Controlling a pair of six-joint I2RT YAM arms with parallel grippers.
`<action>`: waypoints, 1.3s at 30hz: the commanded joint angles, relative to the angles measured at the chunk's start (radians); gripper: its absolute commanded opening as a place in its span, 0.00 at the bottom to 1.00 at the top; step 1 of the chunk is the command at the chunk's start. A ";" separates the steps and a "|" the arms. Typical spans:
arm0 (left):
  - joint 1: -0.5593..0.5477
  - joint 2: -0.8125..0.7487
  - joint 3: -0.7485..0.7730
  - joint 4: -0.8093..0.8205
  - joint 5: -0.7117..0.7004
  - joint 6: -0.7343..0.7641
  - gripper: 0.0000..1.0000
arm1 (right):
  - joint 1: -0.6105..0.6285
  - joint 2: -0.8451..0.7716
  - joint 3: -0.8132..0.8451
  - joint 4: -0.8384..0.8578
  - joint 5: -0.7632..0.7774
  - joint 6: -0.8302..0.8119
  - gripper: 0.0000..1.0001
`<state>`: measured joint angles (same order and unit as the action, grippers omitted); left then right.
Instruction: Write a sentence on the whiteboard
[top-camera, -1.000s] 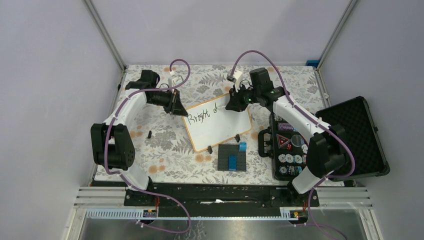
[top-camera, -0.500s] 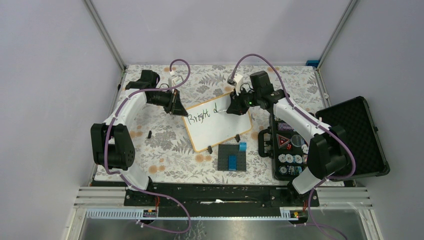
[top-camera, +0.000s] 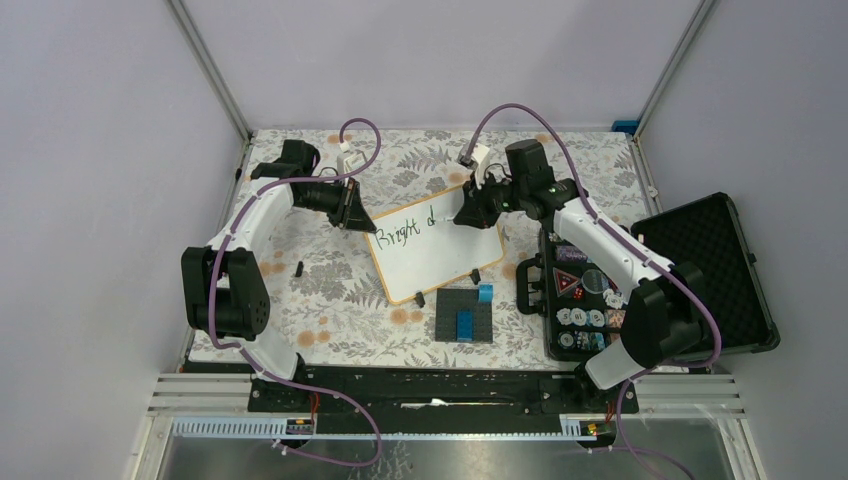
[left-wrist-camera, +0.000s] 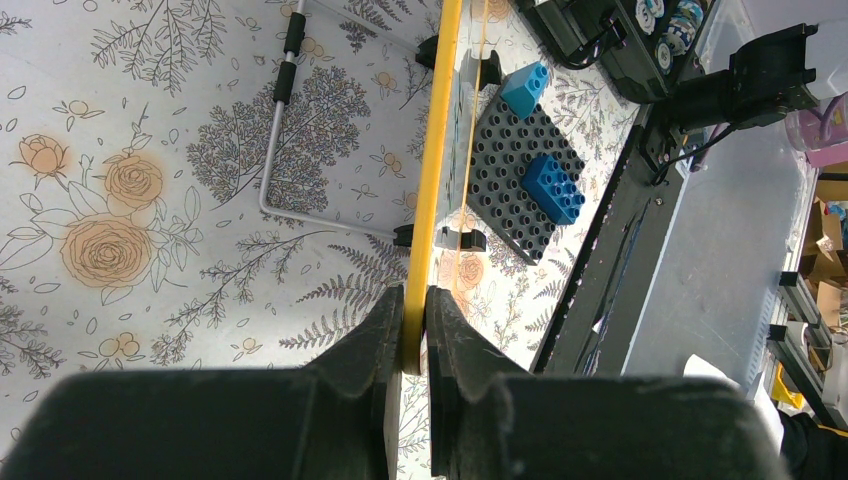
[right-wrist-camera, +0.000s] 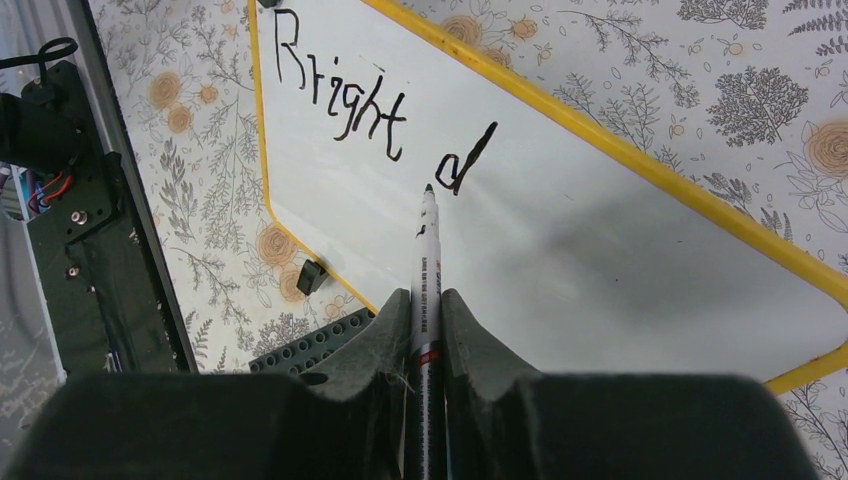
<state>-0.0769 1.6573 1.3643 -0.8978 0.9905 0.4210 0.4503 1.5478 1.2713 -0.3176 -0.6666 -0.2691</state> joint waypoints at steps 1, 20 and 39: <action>-0.004 -0.036 0.005 0.030 -0.040 0.032 0.00 | -0.015 -0.018 0.035 -0.010 0.003 -0.019 0.00; -0.011 -0.033 0.003 0.031 -0.050 0.033 0.00 | -0.051 -0.007 0.010 0.040 -0.056 0.019 0.00; -0.015 -0.034 0.000 0.031 -0.051 0.036 0.00 | -0.051 0.026 0.012 0.045 -0.017 0.008 0.00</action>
<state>-0.0837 1.6558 1.3643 -0.8978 0.9859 0.4206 0.4049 1.5688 1.2709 -0.3016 -0.6926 -0.2596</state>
